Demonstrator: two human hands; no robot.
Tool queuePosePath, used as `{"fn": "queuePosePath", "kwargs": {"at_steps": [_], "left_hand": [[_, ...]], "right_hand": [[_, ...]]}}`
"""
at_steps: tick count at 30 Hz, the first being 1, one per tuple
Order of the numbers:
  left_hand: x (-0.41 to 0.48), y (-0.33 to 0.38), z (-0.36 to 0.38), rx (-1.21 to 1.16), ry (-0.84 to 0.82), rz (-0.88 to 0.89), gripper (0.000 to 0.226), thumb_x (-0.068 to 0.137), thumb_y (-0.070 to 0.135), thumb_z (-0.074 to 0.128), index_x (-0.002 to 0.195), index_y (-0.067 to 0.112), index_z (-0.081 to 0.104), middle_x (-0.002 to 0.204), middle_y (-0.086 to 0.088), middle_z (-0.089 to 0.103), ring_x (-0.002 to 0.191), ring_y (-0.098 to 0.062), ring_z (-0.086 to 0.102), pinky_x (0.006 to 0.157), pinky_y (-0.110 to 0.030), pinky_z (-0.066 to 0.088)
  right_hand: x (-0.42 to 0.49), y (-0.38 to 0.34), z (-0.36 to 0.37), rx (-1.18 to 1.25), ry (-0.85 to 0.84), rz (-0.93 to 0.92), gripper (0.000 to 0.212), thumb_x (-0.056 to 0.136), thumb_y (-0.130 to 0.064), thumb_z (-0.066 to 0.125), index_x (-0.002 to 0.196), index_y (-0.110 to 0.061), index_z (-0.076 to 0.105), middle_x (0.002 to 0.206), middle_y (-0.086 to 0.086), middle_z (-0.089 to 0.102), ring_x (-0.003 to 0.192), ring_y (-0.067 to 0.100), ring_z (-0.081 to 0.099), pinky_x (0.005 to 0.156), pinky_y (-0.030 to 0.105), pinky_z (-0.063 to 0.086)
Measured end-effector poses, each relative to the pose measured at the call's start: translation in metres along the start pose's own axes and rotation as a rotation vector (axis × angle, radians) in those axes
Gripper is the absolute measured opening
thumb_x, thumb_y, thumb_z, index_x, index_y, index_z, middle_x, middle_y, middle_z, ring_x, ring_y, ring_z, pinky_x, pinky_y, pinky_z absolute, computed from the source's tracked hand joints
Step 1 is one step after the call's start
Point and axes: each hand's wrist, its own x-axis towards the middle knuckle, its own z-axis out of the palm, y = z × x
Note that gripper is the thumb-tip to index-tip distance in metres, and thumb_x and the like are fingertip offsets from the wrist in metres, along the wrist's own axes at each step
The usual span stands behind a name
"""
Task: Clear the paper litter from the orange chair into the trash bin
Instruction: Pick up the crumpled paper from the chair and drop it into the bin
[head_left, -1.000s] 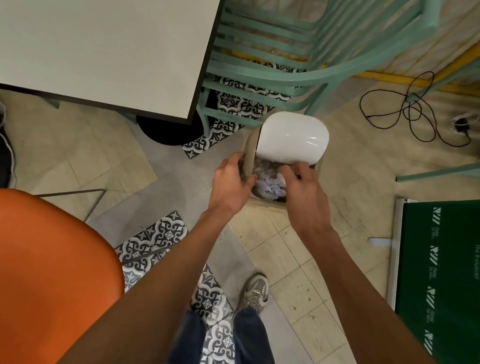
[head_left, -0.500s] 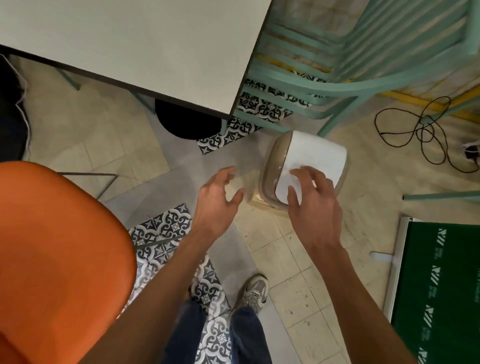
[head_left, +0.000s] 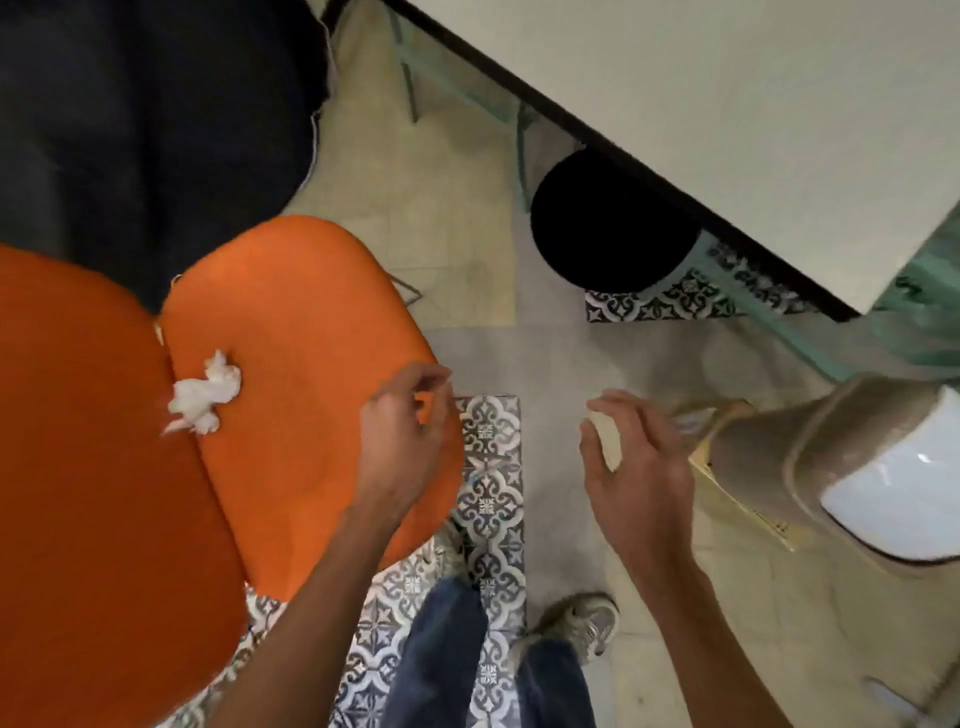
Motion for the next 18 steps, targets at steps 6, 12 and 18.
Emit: {"fn": "queuePosePath", "kwargs": {"at_steps": [6, 12, 18], "left_hand": [[0.022, -0.093, -0.081, 0.064, 0.129, -0.187, 0.011, 0.099, 0.012, 0.068, 0.105, 0.021, 0.073, 0.101, 0.006, 0.077, 0.087, -0.010, 0.071, 0.069, -0.003, 0.041], [0.038, -0.197, -0.149, 0.144, 0.259, -0.411, 0.012, 0.098, 0.016, 0.067, 0.106, 0.023, 0.074, 0.106, 0.003, 0.078, 0.096, -0.017, 0.075, 0.083, -0.032, 0.057], [0.064, -0.271, -0.170, 0.137, 0.317, -0.637, 0.025, 0.099, 0.015, 0.070, 0.124, 0.019, 0.069, 0.133, -0.008, 0.070, 0.116, -0.028, 0.069, 0.093, -0.044, 0.062]], "right_hand": [[0.009, -0.091, 0.097, 0.037, -0.216, -0.161, 0.021, 0.102, -0.025, 0.070, 0.122, -0.019, 0.073, 0.130, -0.002, 0.068, 0.114, 0.018, 0.066, 0.086, 0.032, 0.061], [0.029, -0.167, 0.201, 0.009, -0.401, -0.384, 0.017, 0.104, -0.024, 0.069, 0.119, -0.019, 0.072, 0.125, 0.003, 0.069, 0.105, 0.028, 0.067, 0.083, 0.040, 0.058], [0.054, -0.233, 0.282, 0.033, -0.575, -0.543, 0.015, 0.104, -0.022, 0.065, 0.117, -0.018, 0.069, 0.119, 0.001, 0.067, 0.105, 0.024, 0.063, 0.083, 0.038, 0.058]]}}
